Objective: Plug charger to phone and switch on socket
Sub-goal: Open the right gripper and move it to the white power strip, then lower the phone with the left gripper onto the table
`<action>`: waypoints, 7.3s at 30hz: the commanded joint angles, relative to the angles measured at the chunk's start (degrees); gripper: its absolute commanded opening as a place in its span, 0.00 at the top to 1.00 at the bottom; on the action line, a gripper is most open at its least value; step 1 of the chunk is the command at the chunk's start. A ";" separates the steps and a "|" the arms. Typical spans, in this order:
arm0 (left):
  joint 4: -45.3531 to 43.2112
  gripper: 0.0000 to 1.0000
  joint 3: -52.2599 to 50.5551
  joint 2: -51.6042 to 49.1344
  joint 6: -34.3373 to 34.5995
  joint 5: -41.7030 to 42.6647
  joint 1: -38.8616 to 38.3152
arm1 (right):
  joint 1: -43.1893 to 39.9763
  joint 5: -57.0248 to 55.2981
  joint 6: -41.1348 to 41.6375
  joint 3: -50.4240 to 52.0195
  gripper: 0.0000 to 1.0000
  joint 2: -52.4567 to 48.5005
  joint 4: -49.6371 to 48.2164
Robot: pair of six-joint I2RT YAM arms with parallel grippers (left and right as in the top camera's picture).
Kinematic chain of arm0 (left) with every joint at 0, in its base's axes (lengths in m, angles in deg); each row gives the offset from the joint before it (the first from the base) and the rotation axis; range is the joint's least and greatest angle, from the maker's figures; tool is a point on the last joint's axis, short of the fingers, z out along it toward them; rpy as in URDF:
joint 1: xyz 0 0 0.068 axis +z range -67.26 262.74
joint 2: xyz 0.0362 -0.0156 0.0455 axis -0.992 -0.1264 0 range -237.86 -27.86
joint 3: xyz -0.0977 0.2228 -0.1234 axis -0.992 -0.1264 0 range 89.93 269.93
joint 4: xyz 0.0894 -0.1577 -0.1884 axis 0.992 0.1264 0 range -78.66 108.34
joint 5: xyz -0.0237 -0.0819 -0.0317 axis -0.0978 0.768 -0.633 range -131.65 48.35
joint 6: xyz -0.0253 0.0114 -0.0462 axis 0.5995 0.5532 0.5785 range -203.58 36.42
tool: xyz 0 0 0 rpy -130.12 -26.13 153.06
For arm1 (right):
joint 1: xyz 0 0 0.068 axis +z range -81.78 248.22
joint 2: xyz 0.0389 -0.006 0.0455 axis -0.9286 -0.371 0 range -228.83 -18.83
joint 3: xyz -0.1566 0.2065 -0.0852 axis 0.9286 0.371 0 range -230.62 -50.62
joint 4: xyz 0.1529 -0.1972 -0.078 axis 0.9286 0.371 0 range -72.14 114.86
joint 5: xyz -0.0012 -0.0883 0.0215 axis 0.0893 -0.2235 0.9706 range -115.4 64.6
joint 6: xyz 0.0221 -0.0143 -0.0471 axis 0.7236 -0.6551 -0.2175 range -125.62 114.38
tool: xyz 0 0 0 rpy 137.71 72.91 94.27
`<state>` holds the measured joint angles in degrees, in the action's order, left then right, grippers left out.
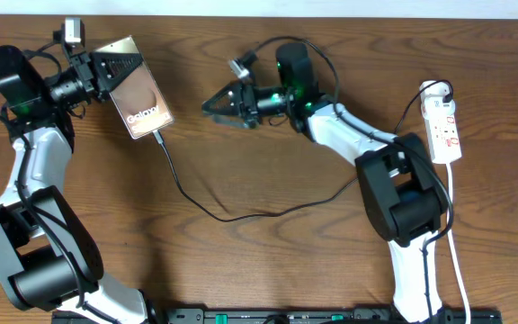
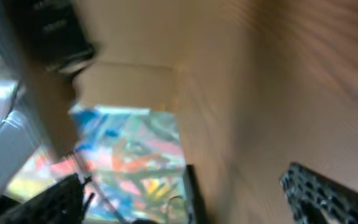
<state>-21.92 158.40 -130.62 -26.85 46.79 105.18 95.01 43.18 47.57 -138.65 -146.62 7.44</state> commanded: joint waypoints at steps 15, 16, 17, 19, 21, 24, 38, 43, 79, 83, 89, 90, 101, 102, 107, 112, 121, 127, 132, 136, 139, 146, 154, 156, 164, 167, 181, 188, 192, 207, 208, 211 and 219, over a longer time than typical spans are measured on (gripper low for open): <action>-0.15 0.92 -1.99 0.92 -2.84 1.55 -1.79 | -3.17 -58.42 -26.25 -0.26 0.01 17.88 49.16; -0.17 0.93 -2.89 0.92 -3.48 1.38 -2.34 | -3.04 -61.59 -26.25 -0.26 0.01 19.69 50.77; -0.15 0.93 -3.82 0.92 -4.00 0.98 -2.80 | -2.93 -63.84 -26.25 -0.26 0.01 20.98 52.13; -0.15 0.93 -6.49 0.92 -5.46 -0.52 -4.02 | -2.73 -67.78 -26.25 -0.26 0.01 23.63 54.69; -0.15 0.92 -10.40 0.87 -6.45 -4.07 -5.44 | -2.69 -69.79 -26.25 -0.26 0.01 25.75 56.85; -0.09 0.92 -15.41 0.81 -7.65 -10.23 -7.13 | -2.69 -69.96 -26.25 -0.26 0.01 26.95 58.01; 31.39 0.93 -23.58 0.02 -23.96 -46.73 -13.79 | -2.69 -69.90 -25.83 -0.26 0.01 27.06 58.05; 31.87 0.93 -23.58 0.02 -23.93 -48.57 -13.86 | -2.69 -69.90 -25.83 -0.26 0.01 27.06 58.03; 39.52 0.66 -23.58 0.02 -23.93 -53.16 -13.86 | -1.92 -69.88 -25.83 -0.26 0.01 27.06 57.59; 40.19 0.58 -23.58 0.02 -23.96 -53.16 -13.86 | -1.92 -69.88 -25.83 -0.26 0.01 27.06 57.61; 42.95 0.54 -23.58 0.02 -23.96 -53.22 -13.86 | -1.92 -69.90 -25.83 -0.26 0.01 27.06 57.79; 43.32 0.54 -23.58 0.02 -23.96 -53.53 -13.86 | -1.92 -69.88 -25.83 -0.26 0.01 27.06 57.79; 48.48 0.53 -23.58 0.02 -23.93 -59.43 -13.84 | -1.92 -69.88 -25.83 -0.26 0.01 27.06 57.79; 48.68 0.53 -23.58 0.02 -23.96 -59.43 -13.84 | -1.92 -69.88 -25.83 -0.26 0.01 27.06 57.79; 50.01 0.47 -23.58 0.02 -23.91 -59.60 -13.84 | -1.92 -69.88 -25.83 -0.26 0.01 27.06 57.79; 51.21 0.44 -23.58 0.00 -23.91 -59.60 -13.84 | -1.92 -69.88 -25.83 -0.26 0.01 27.06 57.79; 54.18 0.44 -23.58 0.02 -23.91 -61.33 -13.84 | -1.92 -69.88 -25.83 -0.26 0.01 27.06 57.79; 57.29 0.43 -23.58 0.02 -23.93 -65.64 -13.84 | -1.92 -69.88 -25.83 -0.26 0.01 27.06 57.79; 57.88 0.43 -23.58 0.02 -23.93 -65.61 -13.84 | -1.92 -69.88 -25.83 -0.26 0.01 27.06 57.81; 58.45 0.43 -23.58 0.02 -23.93 -65.61 -13.84 | -1.92 -69.88 -25.83 -0.26 0.01 27.06 57.81; 58.80 0.43 -23.58 0.02 -23.93 -65.61 -13.84 | -1.92 -69.88 -25.83 -0.26 0.01 27.06 57.83; 59.45 0.43 -23.58 0.02 -23.93 -65.61 -13.84 | -1.92 -69.88 -25.83 -0.26 0.01 27.06 57.88; 60.26 0.43 -23.58 0.02 -23.93 -65.61 -13.86 | -1.92 -69.90 -25.83 -0.26 0.01 27.06 57.99; 60.54 0.43 -23.58 0.02 -23.93 -65.61 -13.86 | -1.92 -69.90 -25.83 -0.26 0.01 27.06 57.99; 61.94 0.43 -23.58 0.02 -23.93 -65.64 -13.86 | -1.92 -69.90 -25.83 -0.26 0.01 27.06 57.99; 62.36 0.43 -23.58 0.02 -23.93 -65.64 -13.84 | -1.92 -69.90 -25.83 -0.26 0.01 27.06 58.01; 64.22 0.43 -23.58 0.02 -23.93 -65.61 -13.86 | -1.92 -69.92 -25.83 -0.26 0.01 27.06 58.01; 64.74 0.44 -23.58 0.02 -23.93 -65.61 -13.86 | -1.92 -69.92 -25.86 -0.26 0.01 27.06 58.01; 65.61 0.44 -23.58 0.02 -23.96 -65.64 -13.86 | -1.92 -69.92 -25.83 -0.26 0.01 27.06 58.01; 66.05 0.44 -23.58 0.02 -24.00 -65.64 -13.86 | -1.88 -69.92 -25.86 -0.26 0.01 27.06 58.01; 66.05 0.44 -23.58 0.02 -24.26 -65.64 -13.84 | -1.88 -69.92 -25.86 -0.26 0.01 27.06 58.01; 66.03 0.43 -23.56 0.02 -26.32 -65.64 -13.73 | -1.88 -69.94 -25.88 -0.26 0.01 27.06 58.03; 67.87 0.36 -23.28 0.35 -26.34 -67.36 -12.31 | -1.88 -69.94 -26.10 -0.26 0.01 27.06 58.03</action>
<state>44.09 139.08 -126.21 -52.11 -8.92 91.65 92.86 -25.91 22.17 -138.71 -119.82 65.34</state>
